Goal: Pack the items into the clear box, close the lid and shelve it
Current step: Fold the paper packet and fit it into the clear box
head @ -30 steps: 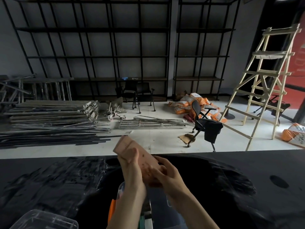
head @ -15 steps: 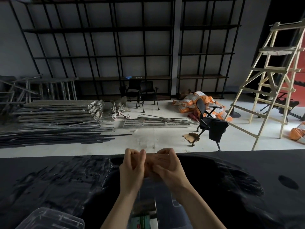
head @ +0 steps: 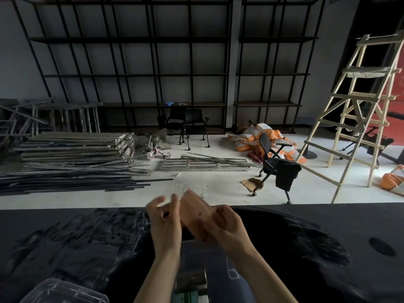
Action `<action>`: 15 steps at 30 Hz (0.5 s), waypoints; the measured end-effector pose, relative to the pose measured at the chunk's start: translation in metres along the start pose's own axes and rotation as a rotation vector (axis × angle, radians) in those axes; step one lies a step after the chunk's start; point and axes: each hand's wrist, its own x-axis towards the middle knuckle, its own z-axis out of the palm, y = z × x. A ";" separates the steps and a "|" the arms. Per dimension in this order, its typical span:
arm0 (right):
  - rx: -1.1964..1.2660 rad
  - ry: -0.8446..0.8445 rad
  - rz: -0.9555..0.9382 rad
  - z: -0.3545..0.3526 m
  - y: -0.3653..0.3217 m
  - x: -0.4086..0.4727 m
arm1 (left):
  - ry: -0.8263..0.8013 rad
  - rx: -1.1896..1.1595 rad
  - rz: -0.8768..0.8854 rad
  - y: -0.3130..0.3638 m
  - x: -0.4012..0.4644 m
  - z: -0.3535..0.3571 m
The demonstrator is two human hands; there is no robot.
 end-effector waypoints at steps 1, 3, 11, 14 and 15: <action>0.075 0.003 0.032 0.004 -0.001 -0.002 | -0.019 -0.148 -0.170 -0.002 -0.003 0.003; 0.113 -0.011 0.069 0.012 0.000 -0.006 | -0.088 -0.256 -0.324 -0.012 -0.008 0.011; 0.004 -0.037 0.109 0.008 -0.011 -0.001 | -0.190 -0.058 -0.135 -0.002 -0.001 0.018; 0.157 -0.045 0.142 0.023 -0.009 -0.004 | -0.221 -0.103 -0.187 -0.001 -0.010 0.028; 0.162 -0.042 0.135 0.026 -0.006 -0.006 | -0.228 -0.128 -0.197 -0.002 -0.012 0.030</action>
